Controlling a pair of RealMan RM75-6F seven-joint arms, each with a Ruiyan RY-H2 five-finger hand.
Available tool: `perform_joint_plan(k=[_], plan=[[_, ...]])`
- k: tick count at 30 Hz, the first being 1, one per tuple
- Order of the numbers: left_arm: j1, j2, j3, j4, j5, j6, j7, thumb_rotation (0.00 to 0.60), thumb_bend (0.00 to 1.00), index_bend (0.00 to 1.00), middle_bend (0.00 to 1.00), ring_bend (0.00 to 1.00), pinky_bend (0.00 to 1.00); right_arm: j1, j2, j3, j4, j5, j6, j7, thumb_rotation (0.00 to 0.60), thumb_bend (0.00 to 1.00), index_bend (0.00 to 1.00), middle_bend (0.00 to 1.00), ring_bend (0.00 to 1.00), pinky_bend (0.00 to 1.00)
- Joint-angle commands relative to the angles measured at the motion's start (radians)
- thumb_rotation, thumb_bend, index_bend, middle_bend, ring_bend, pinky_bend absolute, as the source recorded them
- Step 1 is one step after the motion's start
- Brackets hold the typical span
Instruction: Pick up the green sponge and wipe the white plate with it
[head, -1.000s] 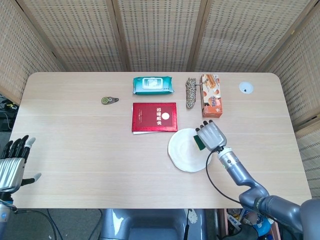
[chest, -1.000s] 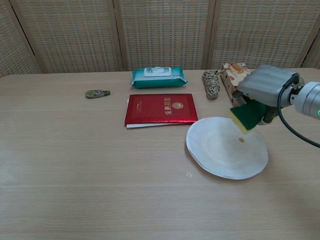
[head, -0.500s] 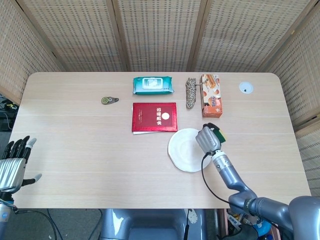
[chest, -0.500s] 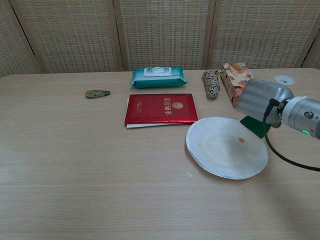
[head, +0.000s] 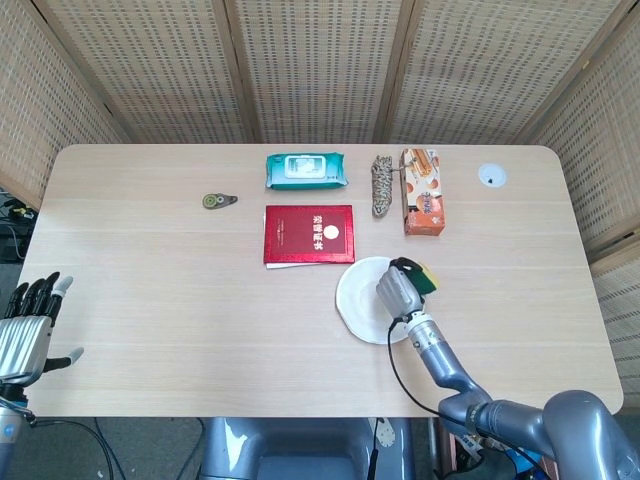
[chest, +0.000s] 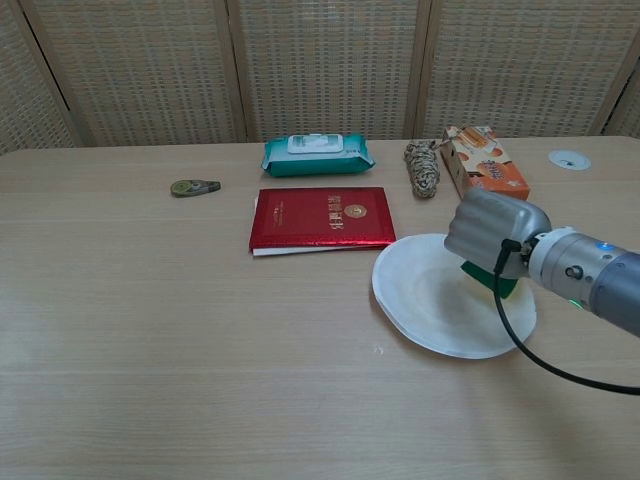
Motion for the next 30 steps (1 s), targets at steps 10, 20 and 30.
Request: perform_joint_plan(k=[10,20,30], plan=[[-0.003,0.002,0.001,0.0,-0.005,-0.007,-0.005,0.6,0.0,0.0,0.0,0.0,0.0,0.004,-0.028,-0.037,0.038,0.018,0.004,-0.085,0.6,0.53,0.52,0.59,0.44,0.58],[-0.005,0.003,0.001,0.001,-0.009,-0.01,-0.009,0.6,0.0,0.0,0.0,0.0,0.0,0.007,-0.095,-0.048,0.114,0.049,-0.001,-0.152,0.6,0.53,0.54,0.6,0.44,0.59],[-0.006,0.008,0.004,-0.001,-0.005,-0.014,-0.019,0.6,0.0,0.0,0.0,0.0,0.0,0.002,-0.12,-0.072,0.138,0.021,0.007,-0.163,0.6,0.53,0.54,0.6,0.44,0.6]])
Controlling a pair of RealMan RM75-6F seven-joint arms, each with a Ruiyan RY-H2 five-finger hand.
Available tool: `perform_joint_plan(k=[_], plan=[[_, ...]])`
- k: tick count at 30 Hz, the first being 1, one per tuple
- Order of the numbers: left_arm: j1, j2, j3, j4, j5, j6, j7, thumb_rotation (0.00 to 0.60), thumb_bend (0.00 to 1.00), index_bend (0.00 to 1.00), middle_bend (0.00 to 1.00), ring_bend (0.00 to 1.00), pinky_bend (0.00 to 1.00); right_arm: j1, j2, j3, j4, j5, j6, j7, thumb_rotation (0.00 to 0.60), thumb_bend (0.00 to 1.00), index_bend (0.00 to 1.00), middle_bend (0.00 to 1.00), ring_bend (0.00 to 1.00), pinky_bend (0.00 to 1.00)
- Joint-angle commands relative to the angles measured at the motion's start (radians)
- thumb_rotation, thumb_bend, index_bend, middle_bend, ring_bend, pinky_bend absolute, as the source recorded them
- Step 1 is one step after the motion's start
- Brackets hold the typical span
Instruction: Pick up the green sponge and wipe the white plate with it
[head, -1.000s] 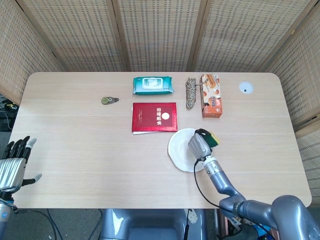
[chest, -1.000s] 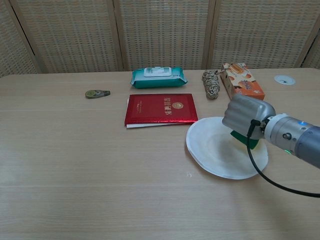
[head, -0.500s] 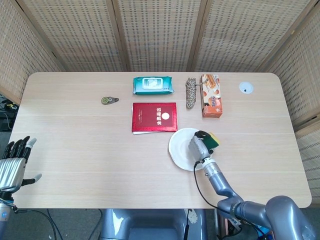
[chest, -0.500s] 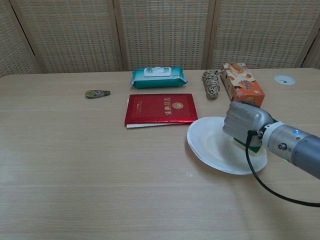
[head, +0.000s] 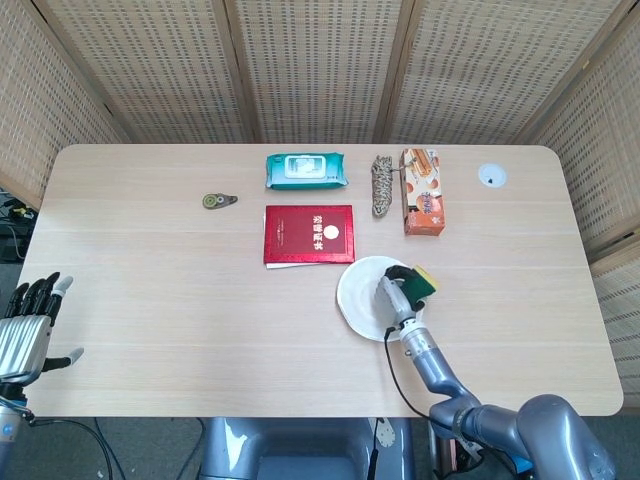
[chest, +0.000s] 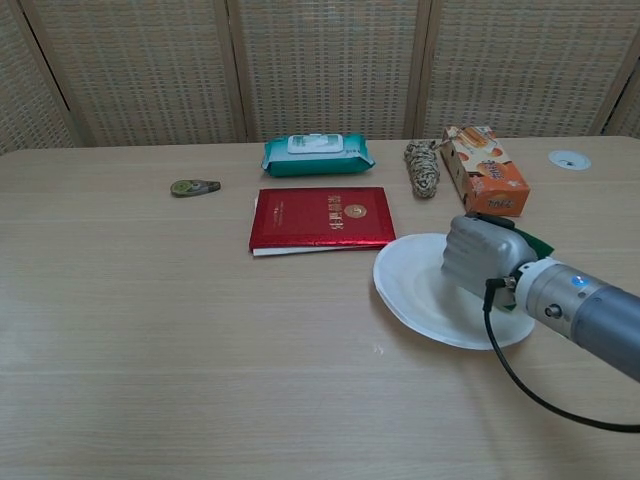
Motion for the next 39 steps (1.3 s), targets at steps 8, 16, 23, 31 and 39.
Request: perform_joint_plan(k=[8,16,23,31,39], plan=[[0.0,0.003,0.001,-0.002,0.001,0.001,-0.006,0.6,0.0,0.0,0.0,0.0,0.0,-0.002,-0.003,-0.003,0.005,-0.047,0.048,-0.001,0.6,0.53,0.54,0.6,0.45,0.61],[0.001,0.007,0.003,-0.005,0.004,0.001,-0.011,0.6,0.0,0.0,0.0,0.0,0.0,0.008,0.073,0.036,-0.107,-0.065,0.1,-0.007,0.6,0.53,0.54,0.6,0.45,0.61],[-0.003,0.007,0.0,-0.008,-0.002,-0.004,-0.009,0.6,0.0,0.0,0.0,0.0,0.0,0.009,0.096,0.035,-0.148,-0.049,0.088,-0.037,0.6,0.53,0.55,0.6,0.45,0.61],[-0.005,0.011,-0.002,-0.008,-0.007,-0.007,-0.015,0.6,0.0,0.0,0.0,0.0,0.0,0.007,0.042,0.01,-0.106,-0.052,0.066,-0.055,0.6,0.53,0.55,0.6,0.44,0.61],[-0.009,0.014,-0.005,-0.003,-0.019,-0.019,-0.025,0.6,0.0,0.0,0.0,0.0,0.0,0.002,-0.032,0.004,0.001,-0.036,0.044,-0.077,0.6,0.53,0.55,0.6,0.45,0.61]])
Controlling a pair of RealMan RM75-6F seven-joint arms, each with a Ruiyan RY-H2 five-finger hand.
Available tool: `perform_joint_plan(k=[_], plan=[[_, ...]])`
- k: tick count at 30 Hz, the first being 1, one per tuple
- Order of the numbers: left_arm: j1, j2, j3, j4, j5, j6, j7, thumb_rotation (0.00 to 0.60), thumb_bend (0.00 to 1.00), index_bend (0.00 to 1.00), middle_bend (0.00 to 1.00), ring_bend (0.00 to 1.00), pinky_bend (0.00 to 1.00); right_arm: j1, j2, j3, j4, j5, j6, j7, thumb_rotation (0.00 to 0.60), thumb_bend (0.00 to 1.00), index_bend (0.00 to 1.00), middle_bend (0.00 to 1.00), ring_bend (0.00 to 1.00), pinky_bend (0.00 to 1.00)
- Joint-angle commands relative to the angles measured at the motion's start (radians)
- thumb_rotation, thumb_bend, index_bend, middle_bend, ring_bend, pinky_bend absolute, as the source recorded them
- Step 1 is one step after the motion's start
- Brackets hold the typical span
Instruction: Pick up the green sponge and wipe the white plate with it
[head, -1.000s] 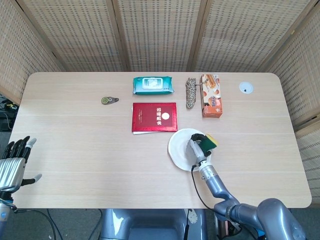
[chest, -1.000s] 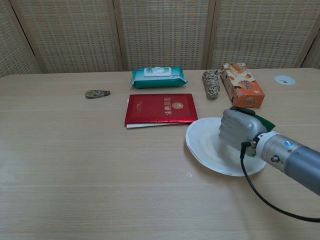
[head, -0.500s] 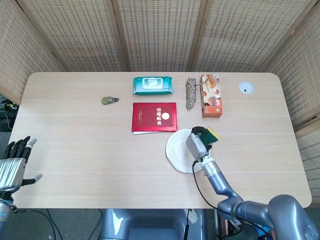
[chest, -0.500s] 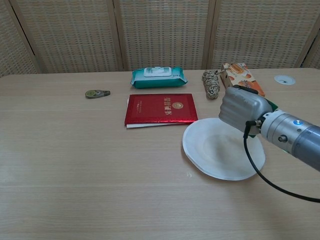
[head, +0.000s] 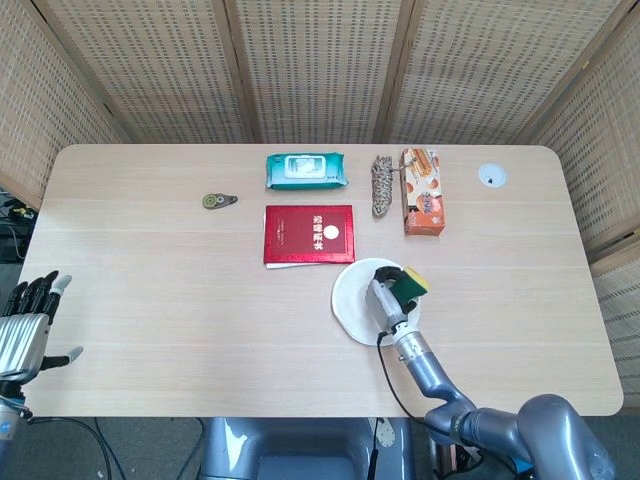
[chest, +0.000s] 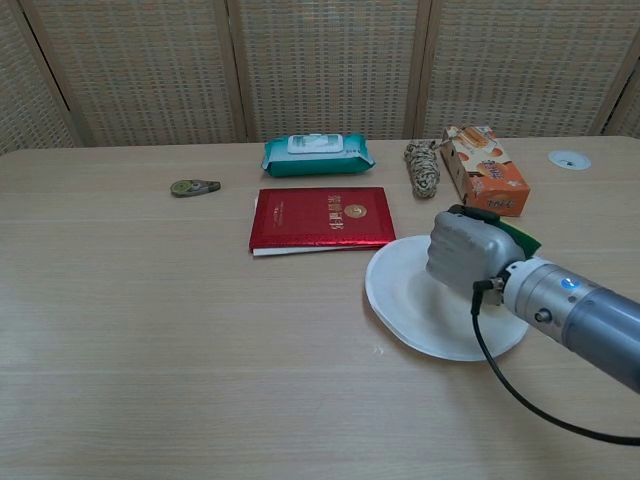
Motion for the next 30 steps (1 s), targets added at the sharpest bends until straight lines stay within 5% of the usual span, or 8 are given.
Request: perform_joint_plan(k=[1,22,30], plan=[[-0.002,0.002,-0.001,0.0,-0.003,-0.004,-0.004,0.6,0.0,0.0,0.0,0.0,0.0,0.0,-0.034,-0.002,0.054,0.001,-0.01,-0.008,0.6,0.53,0.55,0.6,0.45,0.61],[-0.006,0.012,0.003,-0.003,-0.003,-0.016,-0.024,0.6,0.0,0.0,0.0,0.0,0.0,-0.036,-0.117,-0.014,0.188,-0.026,-0.021,-0.006,0.6,0.54,0.57,0.61,0.45,0.61],[-0.007,0.011,0.005,-0.003,-0.002,-0.017,-0.023,0.6,0.0,0.0,0.0,0.0,0.0,-0.036,0.001,0.042,0.015,-0.079,0.068,0.117,0.6,0.54,0.57,0.61,0.44,0.61]])
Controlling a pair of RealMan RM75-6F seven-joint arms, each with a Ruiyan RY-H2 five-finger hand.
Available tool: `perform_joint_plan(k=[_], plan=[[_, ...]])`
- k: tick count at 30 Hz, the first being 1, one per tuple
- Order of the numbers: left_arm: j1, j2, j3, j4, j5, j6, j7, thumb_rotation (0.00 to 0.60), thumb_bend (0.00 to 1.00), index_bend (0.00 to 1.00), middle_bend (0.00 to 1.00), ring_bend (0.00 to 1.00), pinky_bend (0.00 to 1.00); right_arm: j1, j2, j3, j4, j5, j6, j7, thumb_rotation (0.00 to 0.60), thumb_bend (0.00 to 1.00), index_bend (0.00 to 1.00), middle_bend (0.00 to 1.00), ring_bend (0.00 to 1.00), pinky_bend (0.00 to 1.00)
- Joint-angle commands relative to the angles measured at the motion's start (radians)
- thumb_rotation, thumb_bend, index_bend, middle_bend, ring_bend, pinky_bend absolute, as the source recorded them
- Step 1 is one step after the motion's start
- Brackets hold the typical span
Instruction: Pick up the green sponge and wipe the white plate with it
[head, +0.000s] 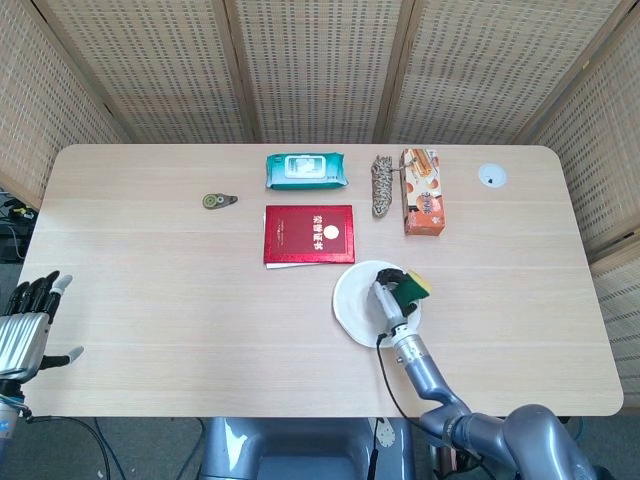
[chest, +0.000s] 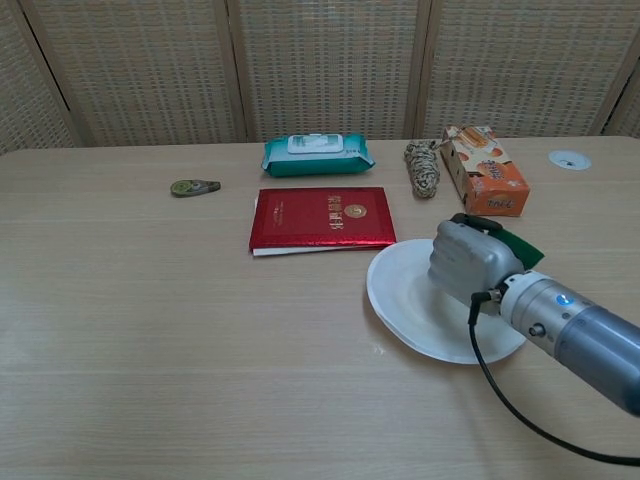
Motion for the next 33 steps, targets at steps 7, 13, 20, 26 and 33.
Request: perform_joint_plan(k=[7,13,20,26,33], plan=[[0.005,0.004,0.005,-0.007,0.013,0.011,-0.003,0.6,0.0,0.0,0.0,0.0,0.0,-0.016,0.238,0.065,-0.268,-0.069,0.095,0.21,0.6,0.53,0.57,0.61,0.45,0.6],[0.011,0.006,0.014,-0.014,0.032,0.023,-0.004,0.6,0.0,0.0,0.0,0.0,0.0,-0.054,0.334,0.121,-0.334,0.025,0.03,0.423,0.6,0.53,0.57,0.58,0.44,0.53],[0.016,0.002,0.02,-0.021,0.046,0.034,0.008,0.6,0.0,0.0,0.0,0.0,0.0,-0.092,0.378,0.128,-0.312,0.081,-0.067,0.663,0.6,0.53,0.56,0.48,0.4,0.42],[0.013,-0.006,0.021,-0.021,0.042,0.028,0.024,0.6,0.0,0.0,0.0,0.0,0.0,-0.1,0.356,0.101,-0.225,0.081,-0.134,0.769,0.6,0.38,0.24,0.25,0.2,0.22],[0.01,-0.002,0.016,-0.021,0.033,0.021,0.016,0.6,0.0,0.0,0.0,0.0,0.0,-0.111,0.363,0.126,-0.256,0.099,-0.101,0.816,0.6,0.17,0.0,0.03,0.01,0.09]])
